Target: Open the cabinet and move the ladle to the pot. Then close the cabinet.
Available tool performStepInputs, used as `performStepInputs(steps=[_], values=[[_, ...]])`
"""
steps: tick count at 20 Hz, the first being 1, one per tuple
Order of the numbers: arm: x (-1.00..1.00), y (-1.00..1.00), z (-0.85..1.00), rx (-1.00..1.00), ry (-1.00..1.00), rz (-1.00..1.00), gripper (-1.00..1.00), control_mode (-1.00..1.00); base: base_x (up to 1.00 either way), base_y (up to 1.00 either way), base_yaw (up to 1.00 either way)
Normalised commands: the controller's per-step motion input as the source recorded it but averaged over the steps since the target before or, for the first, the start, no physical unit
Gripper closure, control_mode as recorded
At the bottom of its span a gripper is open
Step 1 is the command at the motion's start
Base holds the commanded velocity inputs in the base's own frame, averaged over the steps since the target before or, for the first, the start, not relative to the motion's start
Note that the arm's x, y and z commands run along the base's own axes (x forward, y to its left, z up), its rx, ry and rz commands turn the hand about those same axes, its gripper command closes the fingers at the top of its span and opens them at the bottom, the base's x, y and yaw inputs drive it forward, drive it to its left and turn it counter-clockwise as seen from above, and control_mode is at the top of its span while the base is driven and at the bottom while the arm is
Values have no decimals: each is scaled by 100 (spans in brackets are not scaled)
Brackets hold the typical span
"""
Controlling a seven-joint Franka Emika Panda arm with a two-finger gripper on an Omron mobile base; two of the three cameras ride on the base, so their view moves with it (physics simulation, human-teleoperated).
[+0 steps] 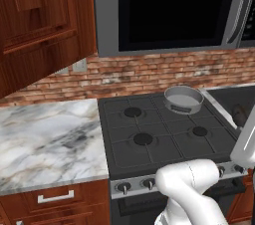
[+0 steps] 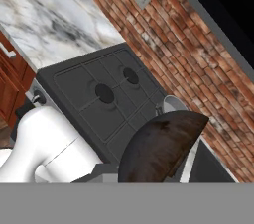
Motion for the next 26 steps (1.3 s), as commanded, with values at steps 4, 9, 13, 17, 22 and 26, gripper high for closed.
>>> performStepInputs(steps=[4, 9, 13, 17, 22, 26], values=[[0, 0, 0, 0, 0, 0, 100, 100, 0, 0, 0], [0, -1, 0, 0, 0, 0, 100, -100, 0, 0, 0], [23, 0, -16, 0, -1, 0, 100, -100, 0, 0, 0], [54, 0, -9, 0, 0, 0, 100, -100, 0, 0, 0], [49, 0, -3, 0, 0, 0, 100, -100, 0, 0, 0], [7, -5, -1, 0, -3, 0, 100, -100, 0, 0, 0]])
